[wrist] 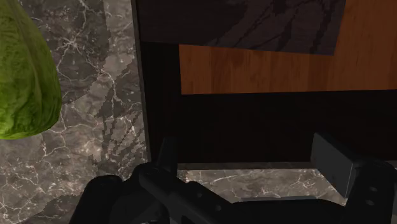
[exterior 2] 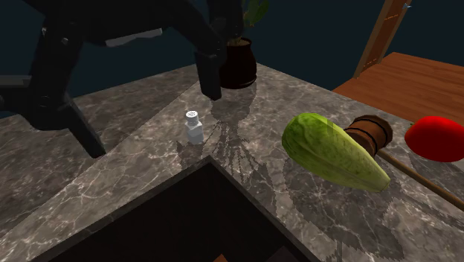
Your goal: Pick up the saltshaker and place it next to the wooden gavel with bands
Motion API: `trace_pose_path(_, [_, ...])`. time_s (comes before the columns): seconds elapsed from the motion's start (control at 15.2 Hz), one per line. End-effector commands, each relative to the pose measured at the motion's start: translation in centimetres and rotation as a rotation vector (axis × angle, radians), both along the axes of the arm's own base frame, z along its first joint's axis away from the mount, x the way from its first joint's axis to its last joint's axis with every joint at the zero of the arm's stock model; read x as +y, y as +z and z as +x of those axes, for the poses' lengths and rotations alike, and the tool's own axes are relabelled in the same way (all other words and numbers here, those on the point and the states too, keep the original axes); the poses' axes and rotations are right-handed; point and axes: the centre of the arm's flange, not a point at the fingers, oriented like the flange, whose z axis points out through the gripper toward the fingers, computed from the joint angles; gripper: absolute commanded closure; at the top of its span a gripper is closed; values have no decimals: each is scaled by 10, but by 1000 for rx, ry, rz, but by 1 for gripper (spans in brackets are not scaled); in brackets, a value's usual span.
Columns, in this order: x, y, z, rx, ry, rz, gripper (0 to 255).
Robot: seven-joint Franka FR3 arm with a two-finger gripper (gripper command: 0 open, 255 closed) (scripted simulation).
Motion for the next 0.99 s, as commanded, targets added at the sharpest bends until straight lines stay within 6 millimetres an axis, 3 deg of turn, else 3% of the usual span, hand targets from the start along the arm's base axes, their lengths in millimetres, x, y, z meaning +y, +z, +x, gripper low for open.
trace_pose_path(0.0, [0,0,0,0,0,0,0])
trace_pose_path(0.92, [-60,-96,141,-21,5,-29,0])
